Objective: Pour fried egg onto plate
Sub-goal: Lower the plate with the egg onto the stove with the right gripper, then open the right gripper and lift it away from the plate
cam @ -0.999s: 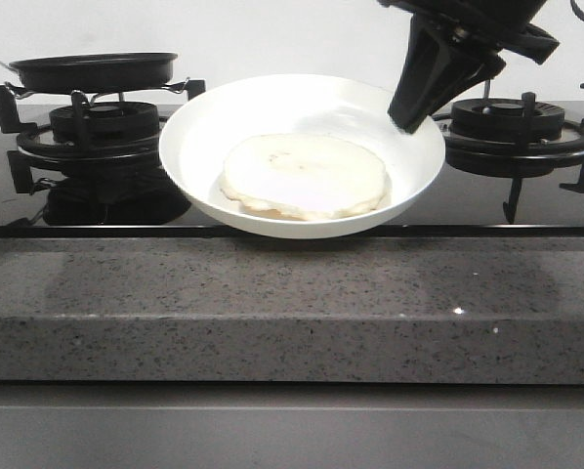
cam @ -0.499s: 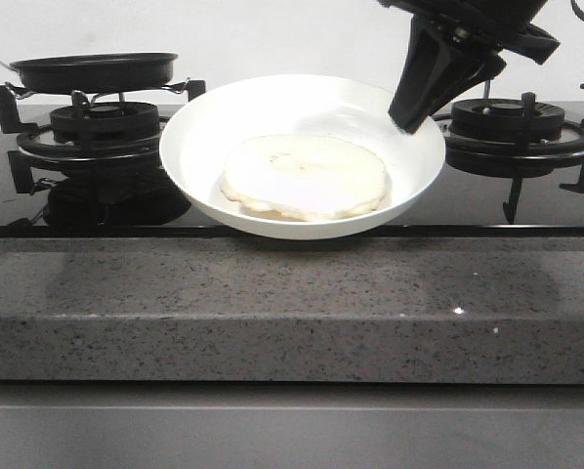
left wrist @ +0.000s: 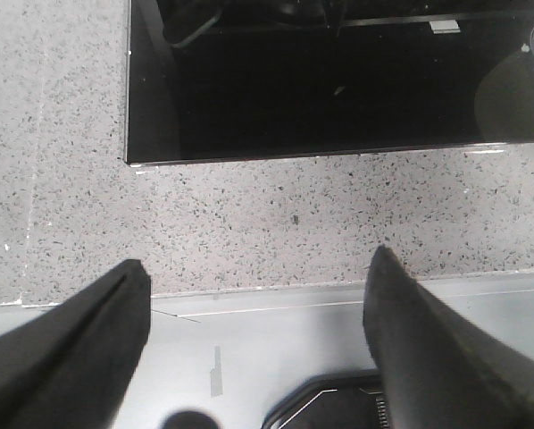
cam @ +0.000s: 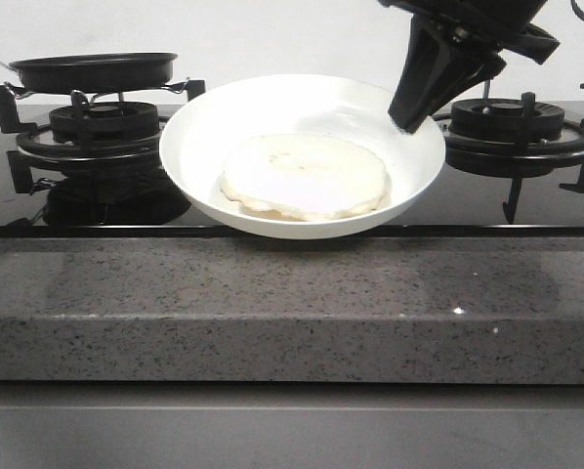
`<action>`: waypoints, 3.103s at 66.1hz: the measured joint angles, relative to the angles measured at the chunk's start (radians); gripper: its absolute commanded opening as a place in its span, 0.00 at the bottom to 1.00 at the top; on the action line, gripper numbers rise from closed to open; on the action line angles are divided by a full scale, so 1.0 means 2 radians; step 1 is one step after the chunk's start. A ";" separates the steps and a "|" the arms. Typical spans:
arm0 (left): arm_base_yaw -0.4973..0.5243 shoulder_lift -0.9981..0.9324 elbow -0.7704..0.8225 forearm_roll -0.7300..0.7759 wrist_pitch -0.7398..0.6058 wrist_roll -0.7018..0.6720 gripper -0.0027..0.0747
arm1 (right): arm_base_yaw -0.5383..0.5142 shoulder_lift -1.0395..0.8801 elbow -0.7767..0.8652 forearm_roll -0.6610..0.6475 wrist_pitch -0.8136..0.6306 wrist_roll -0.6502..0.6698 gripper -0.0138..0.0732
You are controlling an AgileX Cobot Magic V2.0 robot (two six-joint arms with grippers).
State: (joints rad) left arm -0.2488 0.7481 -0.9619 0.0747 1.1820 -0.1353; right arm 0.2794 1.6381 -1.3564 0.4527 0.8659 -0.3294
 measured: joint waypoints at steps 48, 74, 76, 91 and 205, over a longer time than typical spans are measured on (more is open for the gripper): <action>0.000 0.000 0.001 0.000 -0.003 0.000 0.67 | 0.000 0.014 -0.137 -0.002 0.072 0.015 0.08; 0.000 0.000 0.001 0.000 -0.003 0.000 0.67 | -0.004 0.157 -0.333 -0.068 0.142 0.142 0.08; 0.000 0.000 0.001 0.000 -0.003 0.000 0.67 | -0.007 0.166 -0.343 -0.068 0.145 0.150 0.08; 0.000 0.000 0.001 0.000 -0.003 0.000 0.67 | -0.035 0.241 -0.394 -0.071 0.164 0.195 0.08; 0.000 0.000 0.001 0.000 -0.004 0.000 0.67 | -0.023 -0.142 0.002 -0.091 0.061 0.122 0.61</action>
State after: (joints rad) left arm -0.2488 0.7481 -0.9604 0.0747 1.1735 -0.1353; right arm 0.2325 1.3544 -1.3522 0.2714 0.9872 -0.0846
